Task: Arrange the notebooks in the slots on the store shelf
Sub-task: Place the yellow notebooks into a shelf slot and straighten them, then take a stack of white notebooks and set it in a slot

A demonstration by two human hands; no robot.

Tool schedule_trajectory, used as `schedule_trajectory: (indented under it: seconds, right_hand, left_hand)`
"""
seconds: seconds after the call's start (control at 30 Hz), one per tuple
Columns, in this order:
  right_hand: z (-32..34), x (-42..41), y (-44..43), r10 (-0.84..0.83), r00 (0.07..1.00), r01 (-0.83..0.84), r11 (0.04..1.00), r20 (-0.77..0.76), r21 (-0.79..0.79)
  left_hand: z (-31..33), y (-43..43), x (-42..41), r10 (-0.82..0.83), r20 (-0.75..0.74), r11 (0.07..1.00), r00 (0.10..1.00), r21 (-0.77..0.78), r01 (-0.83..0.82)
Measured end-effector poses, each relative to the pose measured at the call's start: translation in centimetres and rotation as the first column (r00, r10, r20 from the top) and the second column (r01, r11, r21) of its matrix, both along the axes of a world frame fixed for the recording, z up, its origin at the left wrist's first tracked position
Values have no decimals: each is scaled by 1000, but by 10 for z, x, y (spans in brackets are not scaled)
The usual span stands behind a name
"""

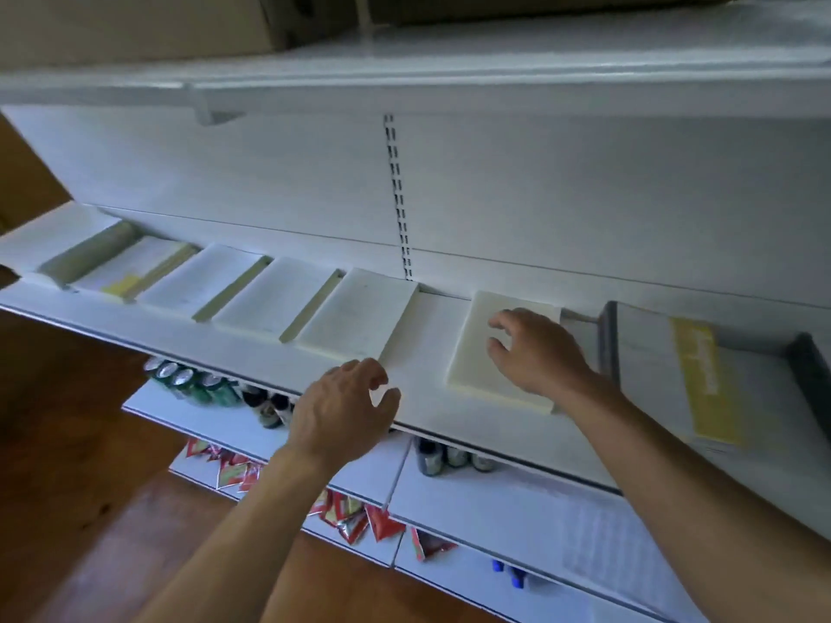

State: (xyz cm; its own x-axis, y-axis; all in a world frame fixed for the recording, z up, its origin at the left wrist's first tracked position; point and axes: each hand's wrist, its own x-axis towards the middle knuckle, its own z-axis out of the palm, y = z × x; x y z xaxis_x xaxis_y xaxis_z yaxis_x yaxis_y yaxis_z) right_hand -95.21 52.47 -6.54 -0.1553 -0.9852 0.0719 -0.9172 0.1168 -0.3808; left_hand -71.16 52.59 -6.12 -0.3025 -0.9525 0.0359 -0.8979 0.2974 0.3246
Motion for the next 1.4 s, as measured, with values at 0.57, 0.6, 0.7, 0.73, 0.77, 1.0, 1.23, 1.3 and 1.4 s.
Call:
schedule_trajectory:
  seconds: [0.57, 0.6, 0.7, 0.73, 0.77, 1.0, 1.23, 1.3, 1.4]
  right_hand:
    - [1, 407, -177, 453, 890, -456, 887, 58, 70]
    - [-1, 421, -190, 459, 885, -463, 884, 75, 68]
    - [-10, 464, -238, 475, 872, -483, 875, 117, 47]
    - [-13, 476, -256, 478, 869, -486, 873, 128, 37]
    - [-16, 489, -275, 479, 866, -487, 873, 143, 24]
    - [-16, 581, -393, 436, 838, -476, 878, 328, 47]
    - [-27, 647, -457, 151, 697, -354, 923, 701, 153]
    - [-30, 662, -474, 51, 607, -308, 935, 793, 176]
    - [-36, 685, -499, -62, 526, -203, 959, 848, 196]
  left_hand:
    - [4, -56, 376, 454, 116, 890, 883, -98, -445]
    - [0, -67, 387, 461, 122, 887, 879, -93, -452]
    - [-10, -111, 422, 480, 118, 877, 869, -84, -473]
    - [-13, -129, 433, 484, 113, 875, 868, -92, -476]
    - [-15, -148, 444, 485, 109, 874, 868, -103, -475]
    - [-12, -278, 518, 485, 110, 874, 868, -95, -476]
    - [-16, -370, 570, 444, 4, 895, 896, -42, -443]
    - [-15, -401, 585, 393, -49, 919, 918, -21, -395]
    - [-7, -456, 607, 278, -119, 959, 953, -20, -282]
